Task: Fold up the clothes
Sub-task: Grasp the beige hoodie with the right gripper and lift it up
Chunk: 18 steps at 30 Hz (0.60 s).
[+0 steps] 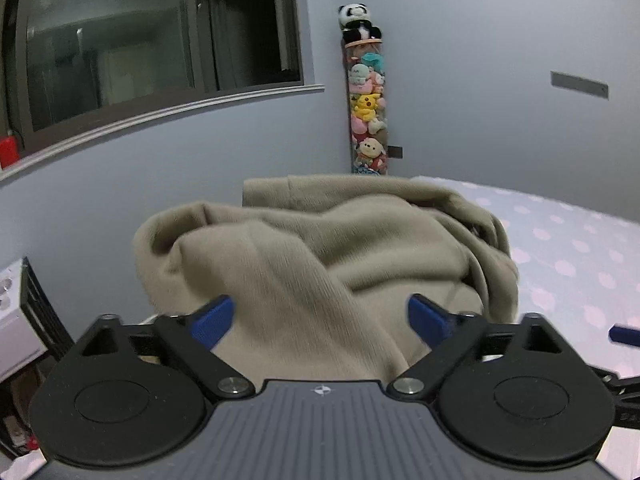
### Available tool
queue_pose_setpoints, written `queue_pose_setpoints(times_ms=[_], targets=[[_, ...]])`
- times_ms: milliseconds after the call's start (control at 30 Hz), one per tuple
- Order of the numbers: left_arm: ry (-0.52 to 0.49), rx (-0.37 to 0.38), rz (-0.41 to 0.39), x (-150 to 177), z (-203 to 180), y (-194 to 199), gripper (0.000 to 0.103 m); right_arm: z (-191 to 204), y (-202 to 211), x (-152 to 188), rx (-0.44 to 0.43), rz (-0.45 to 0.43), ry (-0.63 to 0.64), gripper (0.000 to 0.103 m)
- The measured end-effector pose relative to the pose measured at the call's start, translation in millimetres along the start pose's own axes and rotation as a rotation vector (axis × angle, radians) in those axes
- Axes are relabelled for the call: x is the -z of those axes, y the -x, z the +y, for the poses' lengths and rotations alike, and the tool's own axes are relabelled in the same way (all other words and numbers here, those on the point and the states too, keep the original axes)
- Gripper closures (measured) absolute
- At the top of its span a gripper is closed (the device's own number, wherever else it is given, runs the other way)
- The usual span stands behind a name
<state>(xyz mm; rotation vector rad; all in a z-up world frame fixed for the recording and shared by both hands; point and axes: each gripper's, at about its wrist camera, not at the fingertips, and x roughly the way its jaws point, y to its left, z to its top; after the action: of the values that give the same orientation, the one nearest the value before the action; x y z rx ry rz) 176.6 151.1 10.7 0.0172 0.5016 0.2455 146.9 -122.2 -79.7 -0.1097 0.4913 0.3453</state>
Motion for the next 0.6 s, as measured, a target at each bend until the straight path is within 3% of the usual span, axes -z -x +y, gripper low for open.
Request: queue_pose_setpoints(times_ms=[33, 200, 333, 433, 500, 600], targets=[[0.020, -0.002, 0.019, -6.1, 4.3, -10.3, 0.022, -3.1, -12.6, -4.4, 0.003, 0.007, 0.006, 0.026], [0.081, -0.026, 0.099, -26.6, 25.4, -62.0, 0.026, -23.4, -81.8, -25.5, 0.022, 0.032, 0.034, 0.026], [0.060, -0.038, 0.138, -32.8, 33.1, -89.4, 0.051, -37.1, -136.5, -36.9, 0.012, 0.054, 0.032, 0.026], [0.045, -0.045, 0.180, -31.8, 37.2, -103.0, 0.061, -37.9, -167.5, -42.9, 0.012, 0.061, 0.043, 0.028], [0.023, -0.050, 0.197, -29.9, 36.5, -107.2, 0.068, -38.1, -184.9, -46.2, 0.011, 0.068, 0.046, 0.035], [0.001, -0.056, 0.200, -29.4, 35.7, -106.9, 0.078, -39.4, -203.0, -49.8, 0.036, 0.087, 0.045, 0.065]])
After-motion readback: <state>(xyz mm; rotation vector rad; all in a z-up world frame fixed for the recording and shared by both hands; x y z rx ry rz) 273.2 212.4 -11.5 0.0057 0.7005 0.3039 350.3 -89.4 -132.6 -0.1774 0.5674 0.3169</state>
